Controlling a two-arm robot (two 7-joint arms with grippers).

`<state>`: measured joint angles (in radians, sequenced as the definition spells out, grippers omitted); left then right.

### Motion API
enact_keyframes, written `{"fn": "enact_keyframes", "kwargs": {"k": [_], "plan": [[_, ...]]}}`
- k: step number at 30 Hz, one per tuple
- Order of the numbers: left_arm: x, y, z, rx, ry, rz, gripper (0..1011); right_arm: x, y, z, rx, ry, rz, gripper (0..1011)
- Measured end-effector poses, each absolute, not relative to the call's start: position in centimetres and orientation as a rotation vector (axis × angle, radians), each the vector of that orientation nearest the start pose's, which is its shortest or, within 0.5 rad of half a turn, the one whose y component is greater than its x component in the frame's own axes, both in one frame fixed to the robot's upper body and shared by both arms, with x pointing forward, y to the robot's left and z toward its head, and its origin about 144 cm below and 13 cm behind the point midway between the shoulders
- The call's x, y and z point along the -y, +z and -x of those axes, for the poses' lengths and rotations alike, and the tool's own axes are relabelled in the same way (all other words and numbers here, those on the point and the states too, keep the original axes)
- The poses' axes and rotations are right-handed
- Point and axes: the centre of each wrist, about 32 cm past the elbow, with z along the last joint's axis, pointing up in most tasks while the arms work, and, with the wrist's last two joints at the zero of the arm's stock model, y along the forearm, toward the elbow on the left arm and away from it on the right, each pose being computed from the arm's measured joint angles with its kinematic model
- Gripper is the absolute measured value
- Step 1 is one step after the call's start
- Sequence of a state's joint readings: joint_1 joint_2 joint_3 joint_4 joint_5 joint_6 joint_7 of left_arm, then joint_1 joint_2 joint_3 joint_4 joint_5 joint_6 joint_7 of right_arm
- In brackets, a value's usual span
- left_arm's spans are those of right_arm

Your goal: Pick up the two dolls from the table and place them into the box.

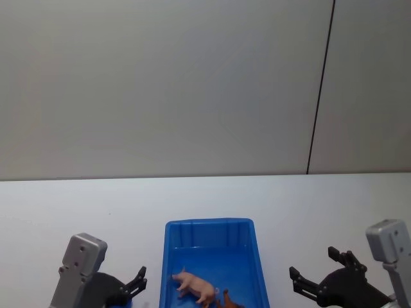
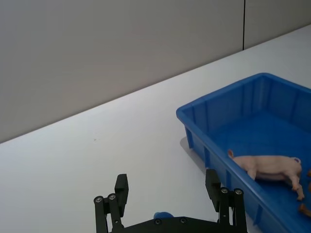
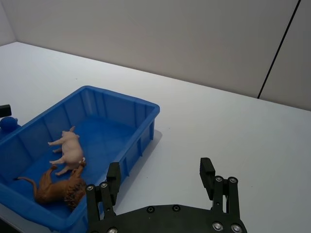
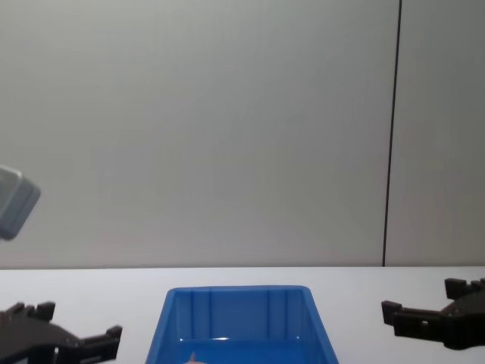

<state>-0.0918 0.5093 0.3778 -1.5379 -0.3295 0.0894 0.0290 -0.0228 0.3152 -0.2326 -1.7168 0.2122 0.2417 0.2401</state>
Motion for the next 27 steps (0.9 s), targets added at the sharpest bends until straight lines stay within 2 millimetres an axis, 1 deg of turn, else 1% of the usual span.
{"fn": "enact_keyframes", "kwargs": {"k": [12,25,27], "plan": [[-28.3,112.4,-46.9,-0.043,1.258,-0.336,1001,23.4,116.8,-44.2,-0.077,-1.074,0.213,1001],[-29.1,110.9,-46.6,-0.105,1.252,-0.349,1001,23.4,116.8,-44.2,-0.078,-1.074,0.213,1001],[-29.2,110.7,-46.5,-0.113,1.250,-0.351,981,23.4,116.8,-44.2,-0.078,-1.074,0.213,1001]]}}
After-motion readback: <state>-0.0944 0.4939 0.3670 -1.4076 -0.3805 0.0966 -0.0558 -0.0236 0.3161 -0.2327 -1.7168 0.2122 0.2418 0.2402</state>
